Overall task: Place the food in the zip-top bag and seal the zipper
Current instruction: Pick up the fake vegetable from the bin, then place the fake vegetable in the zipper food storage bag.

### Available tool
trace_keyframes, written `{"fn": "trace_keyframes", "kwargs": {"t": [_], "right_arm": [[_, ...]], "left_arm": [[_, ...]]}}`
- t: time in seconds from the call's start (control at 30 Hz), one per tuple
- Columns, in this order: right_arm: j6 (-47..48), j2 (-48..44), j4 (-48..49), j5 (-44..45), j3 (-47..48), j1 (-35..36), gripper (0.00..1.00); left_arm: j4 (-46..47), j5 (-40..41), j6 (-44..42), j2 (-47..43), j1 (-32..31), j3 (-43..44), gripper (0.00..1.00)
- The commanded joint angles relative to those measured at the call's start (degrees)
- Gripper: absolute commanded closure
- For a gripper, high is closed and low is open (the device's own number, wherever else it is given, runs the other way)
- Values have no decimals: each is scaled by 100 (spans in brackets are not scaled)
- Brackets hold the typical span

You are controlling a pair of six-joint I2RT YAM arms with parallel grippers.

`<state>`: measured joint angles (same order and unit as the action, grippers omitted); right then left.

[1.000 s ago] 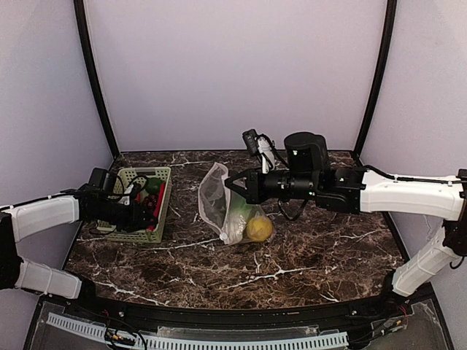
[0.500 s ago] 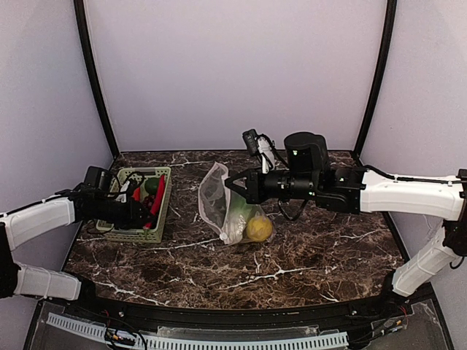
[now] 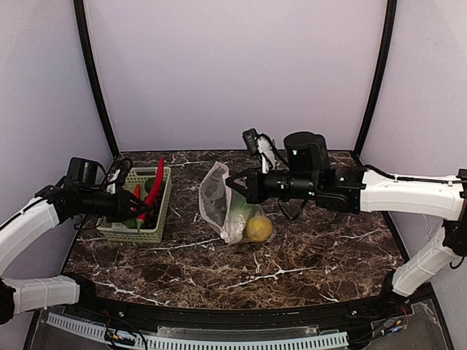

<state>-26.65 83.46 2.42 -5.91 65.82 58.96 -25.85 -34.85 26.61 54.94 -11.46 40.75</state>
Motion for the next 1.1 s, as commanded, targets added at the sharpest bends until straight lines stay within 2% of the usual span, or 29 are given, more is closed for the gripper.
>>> {"fn": "trace_keyframes", "kwargs": {"t": [0.0, 0.17, 0.33, 0.47, 0.8, 1.07], "right_arm": [[430, 126, -92, 273, 315, 99, 100], [706, 458, -224, 500, 640, 164, 100], [795, 709, -426, 718, 864, 240, 100], [851, 839, -477, 933, 910, 303, 100], [974, 979, -505, 1266, 1036, 374, 100], [1403, 970, -587, 1242, 1259, 573, 100]], "left_arm": [[-942, -789, 76, -427, -219, 357, 82], [-1199, -522, 648, -869, -1217, 358, 82], [-671, -309, 1656, -1208, -1957, 256, 84], [-284, -157, 2150, -1311, -2362, 229, 86], [-147, -9, 2409, -961, -3154, 85, 87], [-45, -90, 2352, -706, -3230, 35, 87]]}}
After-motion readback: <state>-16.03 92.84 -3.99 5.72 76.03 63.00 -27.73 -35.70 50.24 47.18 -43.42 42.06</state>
